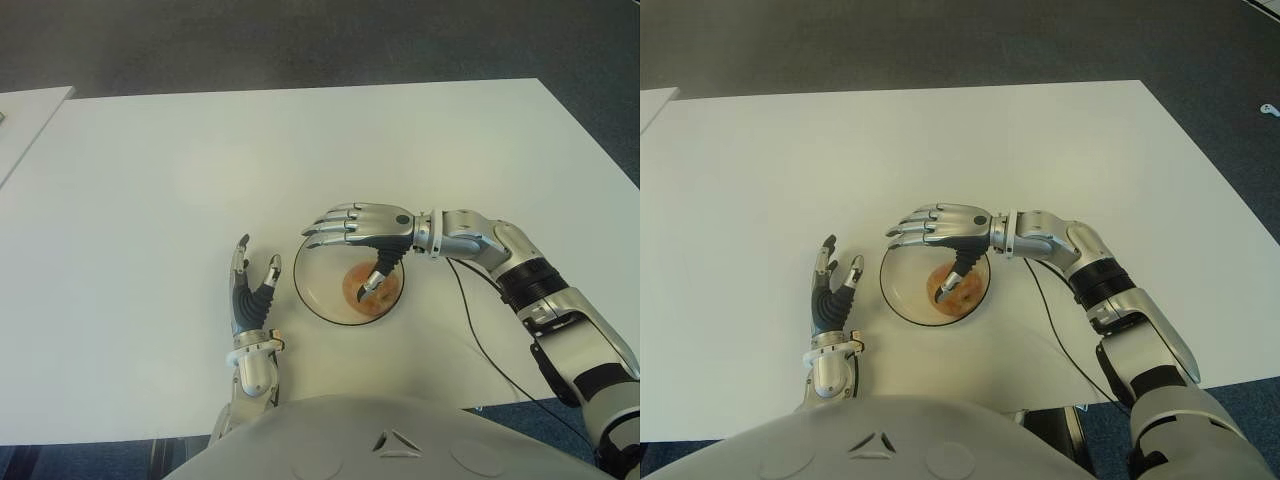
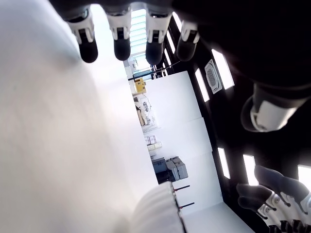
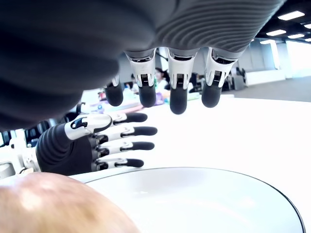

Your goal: Put the apples into the plate.

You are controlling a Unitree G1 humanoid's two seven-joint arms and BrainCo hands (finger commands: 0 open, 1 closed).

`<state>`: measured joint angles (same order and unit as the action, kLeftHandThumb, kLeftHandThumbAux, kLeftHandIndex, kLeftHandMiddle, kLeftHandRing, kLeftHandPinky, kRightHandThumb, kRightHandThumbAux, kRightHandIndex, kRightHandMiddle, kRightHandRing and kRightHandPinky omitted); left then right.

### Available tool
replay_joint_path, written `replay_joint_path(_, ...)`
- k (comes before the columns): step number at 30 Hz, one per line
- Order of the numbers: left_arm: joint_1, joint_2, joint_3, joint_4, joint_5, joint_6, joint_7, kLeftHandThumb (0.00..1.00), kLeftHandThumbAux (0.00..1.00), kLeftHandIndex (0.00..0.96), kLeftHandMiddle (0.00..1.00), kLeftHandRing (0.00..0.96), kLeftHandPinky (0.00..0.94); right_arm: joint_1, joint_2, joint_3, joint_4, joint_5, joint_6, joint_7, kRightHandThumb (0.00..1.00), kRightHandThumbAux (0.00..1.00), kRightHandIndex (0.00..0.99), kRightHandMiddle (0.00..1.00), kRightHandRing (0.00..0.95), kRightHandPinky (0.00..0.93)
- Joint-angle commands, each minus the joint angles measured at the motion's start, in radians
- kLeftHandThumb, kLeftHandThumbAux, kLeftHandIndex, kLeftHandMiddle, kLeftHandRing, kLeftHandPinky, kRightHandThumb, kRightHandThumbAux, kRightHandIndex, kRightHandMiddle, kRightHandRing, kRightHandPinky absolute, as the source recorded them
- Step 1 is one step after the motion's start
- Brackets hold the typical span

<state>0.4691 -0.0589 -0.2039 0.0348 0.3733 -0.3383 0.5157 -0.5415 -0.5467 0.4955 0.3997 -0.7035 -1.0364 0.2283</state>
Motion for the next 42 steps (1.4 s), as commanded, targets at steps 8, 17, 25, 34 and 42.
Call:
replay_joint_path(8,-0.017,-0.025,-0.002,-0.002,-0.004,0.033,-0.011,0.0,0.404,0.074,0.072,0.002,0.0,-0.023,0.005,0.005,0.012,-0.009,0.007,0.007,0.135,0.266,0.0,0.0,0.0,0.0)
replay_joint_path(17,-0.02,-0.025,-0.005,-0.002,0.0,0.047,-0.007,0.0,0.4,0.07,0.067,0.002,0.0,-0.033,0.017,0.0,0.023,0.018,0.016,0.012,0.146,0.269,0.0,0.0,0.0,0.0)
replay_joint_path(25,-0.021,-0.041,-0.016,-0.002,0.032,0.044,0.033,0.0,0.386,0.079,0.059,0.0,0.0,-0.104,0.121,-0.042,0.174,0.191,0.178,0.089,0.164,0.245,0.0,0.0,0.0,0.0)
replay_joint_path(34,-0.014,-0.058,-0.028,-0.011,0.024,0.052,0.045,0.0,0.357,0.118,0.067,0.003,0.0,-0.106,0.249,-0.175,0.264,0.482,0.428,0.196,0.188,0.203,0.0,0.0,0.0,0.0)
replay_joint_path(42,0.0,-0.059,-0.036,-0.025,-0.025,0.061,0.019,0.0,0.354,0.128,0.04,0.0,0.0,-0.007,0.291,-0.32,0.306,0.629,0.466,0.151,0.179,0.21,0.0,0.0,0.0,0.0)
